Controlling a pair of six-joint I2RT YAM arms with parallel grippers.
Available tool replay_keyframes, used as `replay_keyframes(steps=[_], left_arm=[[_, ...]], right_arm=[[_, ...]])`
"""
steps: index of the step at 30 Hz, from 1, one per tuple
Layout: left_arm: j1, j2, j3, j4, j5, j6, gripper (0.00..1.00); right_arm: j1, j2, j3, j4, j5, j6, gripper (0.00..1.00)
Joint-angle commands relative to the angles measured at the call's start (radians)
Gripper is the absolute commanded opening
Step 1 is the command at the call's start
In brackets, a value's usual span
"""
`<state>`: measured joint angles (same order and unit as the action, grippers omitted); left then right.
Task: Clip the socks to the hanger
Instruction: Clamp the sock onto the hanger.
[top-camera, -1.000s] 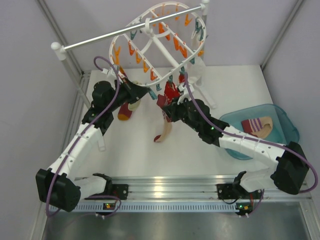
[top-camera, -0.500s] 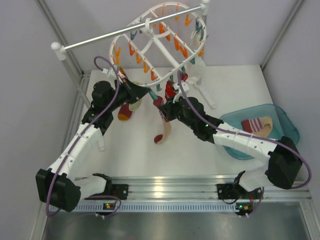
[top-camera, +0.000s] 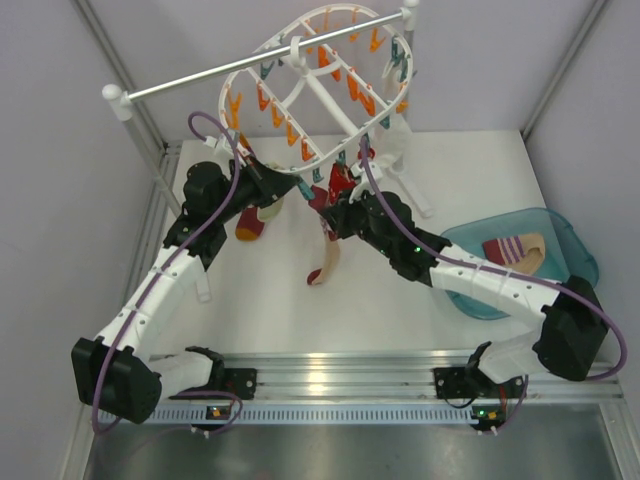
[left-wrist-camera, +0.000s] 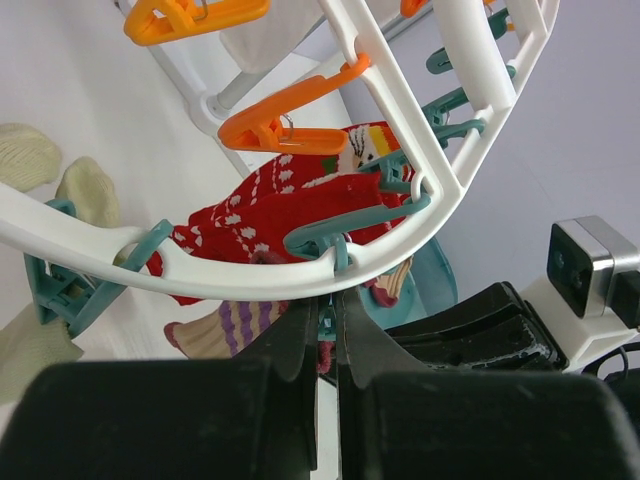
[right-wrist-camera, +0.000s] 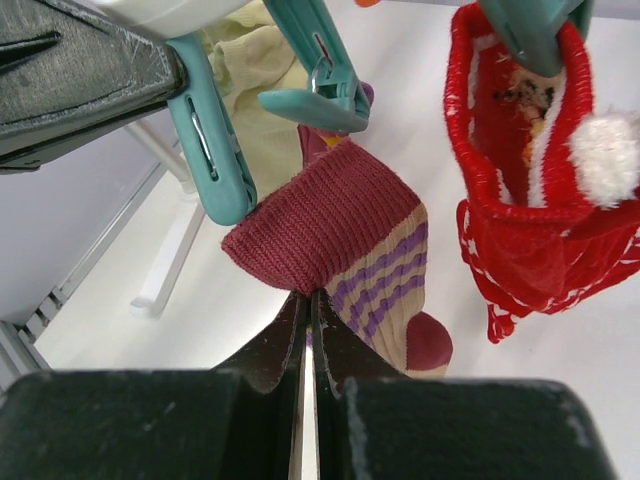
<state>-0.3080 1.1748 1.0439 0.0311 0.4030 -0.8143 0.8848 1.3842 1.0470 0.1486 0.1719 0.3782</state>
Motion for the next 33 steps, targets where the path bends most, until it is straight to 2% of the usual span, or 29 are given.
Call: replay_keyframes(steps=[1, 31, 33], left_arm=[[0.006, -0.015, 0.019, 0.047, 0.002, 0.015, 0.0], [0.004, -0.001, 0.016, 0.052, 0.016, 0.015, 0.0], [0.004, -0.006, 0.015, 0.049, 0.01, 0.015, 0.08]], right_arm=[[-0.015, -0.051, 0.001, 0.023, 0.017, -0.004, 0.0], [0.017, 0.038, 0.14, 0.078, -0.054, 0.008, 0.0], [0.017, 0.039, 0.151, 0.078, -0.055, 0.01, 0.0]])
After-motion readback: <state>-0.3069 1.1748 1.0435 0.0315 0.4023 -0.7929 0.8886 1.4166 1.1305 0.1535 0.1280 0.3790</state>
